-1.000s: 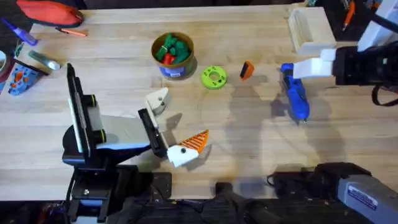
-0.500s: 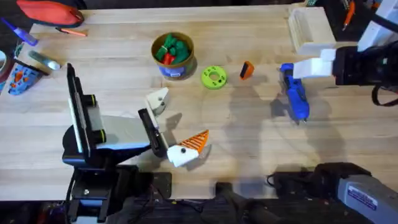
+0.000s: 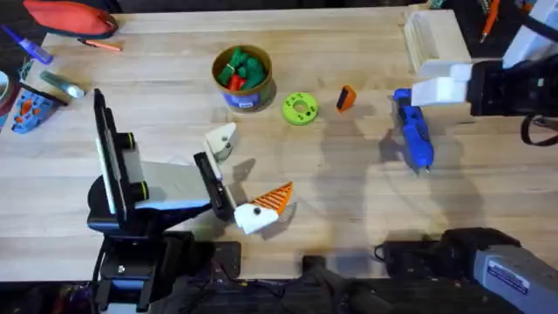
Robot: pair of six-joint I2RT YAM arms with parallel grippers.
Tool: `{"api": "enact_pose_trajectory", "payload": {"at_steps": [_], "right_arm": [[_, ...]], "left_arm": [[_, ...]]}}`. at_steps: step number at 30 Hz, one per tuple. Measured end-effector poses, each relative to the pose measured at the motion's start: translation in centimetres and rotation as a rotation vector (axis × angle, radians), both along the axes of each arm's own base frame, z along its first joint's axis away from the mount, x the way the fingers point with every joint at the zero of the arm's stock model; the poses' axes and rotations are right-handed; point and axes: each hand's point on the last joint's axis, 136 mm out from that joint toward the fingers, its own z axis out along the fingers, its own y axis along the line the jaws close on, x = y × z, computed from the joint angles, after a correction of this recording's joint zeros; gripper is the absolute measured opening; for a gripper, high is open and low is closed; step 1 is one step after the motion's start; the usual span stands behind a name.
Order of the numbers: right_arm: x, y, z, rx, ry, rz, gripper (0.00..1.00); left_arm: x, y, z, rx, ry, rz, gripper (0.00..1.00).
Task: Pick up the gripper from the table and insert it into the empty holder that is missing its gripper. Then pick up a screw, insert it into the mounting hole, and use the screwdriver to tighten it. Finally, clean up the table by picking up the vegetable and placing it into the bucket.
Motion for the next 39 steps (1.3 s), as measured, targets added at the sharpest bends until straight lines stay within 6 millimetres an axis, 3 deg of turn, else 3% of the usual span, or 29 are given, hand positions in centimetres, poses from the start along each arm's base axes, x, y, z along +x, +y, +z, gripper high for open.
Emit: {"api": "enact_pose_trajectory", "payload": {"at_steps": [11, 12, 27, 39], "right_arm": [[-0.8, 0.0, -0.5, 0.013, 0.04, -0.023, 0.992], [-0.4, -0.1, -0.3, 0.059, 0.031, -0.117, 0.992], [-1.0, -2.5, -0.6, 0.225, 0.052, -0.678, 0.992], [-1.9, -3.1, -1.0, 0.245, 0.074, -0.805, 0.992]], "left_arm": [[0.0, 0.0, 0.0, 0.0, 0.0, 0.0, 0.986], [0.0, 0.0, 0.0, 0.0, 0.0, 0.0, 0.986], [0.0, 0.0, 0.0, 0.0, 0.0, 0.0, 0.986], [0.0, 0.0, 0.0, 0.0, 0.0, 0.0, 0.987]]}}
